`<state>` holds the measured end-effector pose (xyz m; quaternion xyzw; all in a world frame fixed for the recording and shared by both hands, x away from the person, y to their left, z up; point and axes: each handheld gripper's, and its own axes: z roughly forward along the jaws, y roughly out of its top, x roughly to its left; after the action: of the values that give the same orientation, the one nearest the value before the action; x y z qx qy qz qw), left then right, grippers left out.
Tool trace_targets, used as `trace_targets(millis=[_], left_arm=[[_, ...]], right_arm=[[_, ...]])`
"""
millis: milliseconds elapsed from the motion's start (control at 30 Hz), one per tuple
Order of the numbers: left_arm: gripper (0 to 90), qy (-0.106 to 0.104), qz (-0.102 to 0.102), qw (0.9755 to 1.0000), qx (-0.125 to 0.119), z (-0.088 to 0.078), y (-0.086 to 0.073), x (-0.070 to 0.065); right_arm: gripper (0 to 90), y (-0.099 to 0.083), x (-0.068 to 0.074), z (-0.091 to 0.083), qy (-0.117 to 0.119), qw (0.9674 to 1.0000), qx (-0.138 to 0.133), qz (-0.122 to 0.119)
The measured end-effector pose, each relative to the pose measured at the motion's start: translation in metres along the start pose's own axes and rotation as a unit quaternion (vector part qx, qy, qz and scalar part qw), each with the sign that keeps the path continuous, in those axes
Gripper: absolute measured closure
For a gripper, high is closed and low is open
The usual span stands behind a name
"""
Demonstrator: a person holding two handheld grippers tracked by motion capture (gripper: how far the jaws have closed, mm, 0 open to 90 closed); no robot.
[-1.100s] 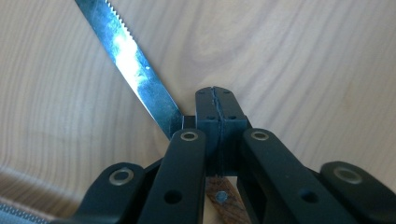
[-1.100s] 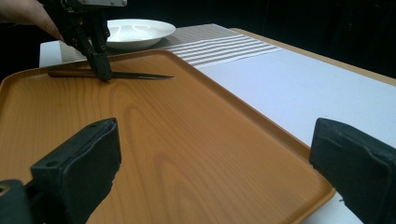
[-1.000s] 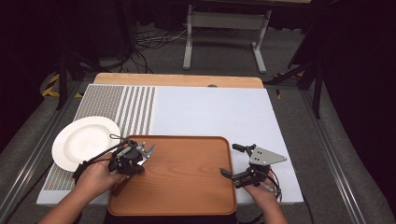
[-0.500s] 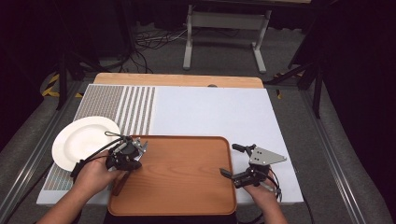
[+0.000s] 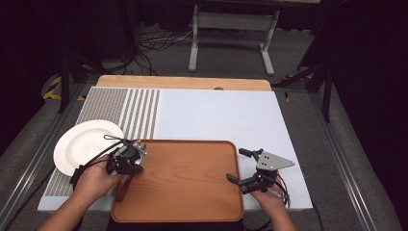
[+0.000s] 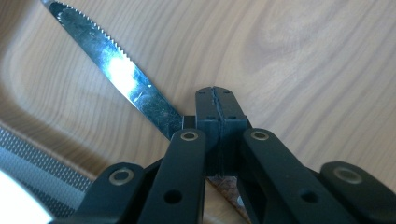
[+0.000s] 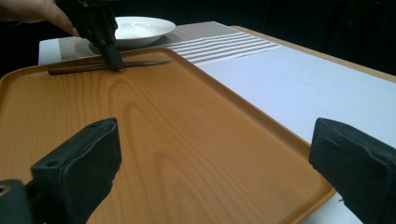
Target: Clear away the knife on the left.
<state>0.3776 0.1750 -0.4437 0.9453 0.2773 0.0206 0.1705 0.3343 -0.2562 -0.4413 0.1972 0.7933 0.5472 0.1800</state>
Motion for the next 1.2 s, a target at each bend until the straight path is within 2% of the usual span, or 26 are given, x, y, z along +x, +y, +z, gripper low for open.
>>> trace_targets(millis=[200, 500, 733, 867, 1200], left_arm=[[90.0, 0.000, -0.011, 0.9999, 0.005, -0.001, -0.003, 0.003], [90.0, 0.008, -0.023, 0.9997, -0.002, -0.002, -0.005, 0.009], [90.0, 0.010, -0.043, 0.9990, -0.005, -0.002, -0.008, 0.014], [90.0, 0.018, -0.047, 0.9987, -0.009, -0.002, -0.007, 0.016], [90.0, 0.022, -0.059, 0.9979, -0.010, -0.003, -0.009, 0.019]], right_arm=[[3.1, 0.000, 0.000, 0.000, 0.000, 1.0000, 0.001, 0.000], [3.1, 0.000, 0.000, 0.001, -0.001, 1.0000, 0.003, 0.000], [3.1, -0.001, 0.000, 0.001, -0.001, 1.0000, 0.002, -0.001], [3.1, -0.001, 0.000, 0.001, -0.001, 1.0000, 0.003, -0.001], [3.1, -0.001, 0.000, 0.001, -0.001, 1.0000, 0.004, -0.002]])
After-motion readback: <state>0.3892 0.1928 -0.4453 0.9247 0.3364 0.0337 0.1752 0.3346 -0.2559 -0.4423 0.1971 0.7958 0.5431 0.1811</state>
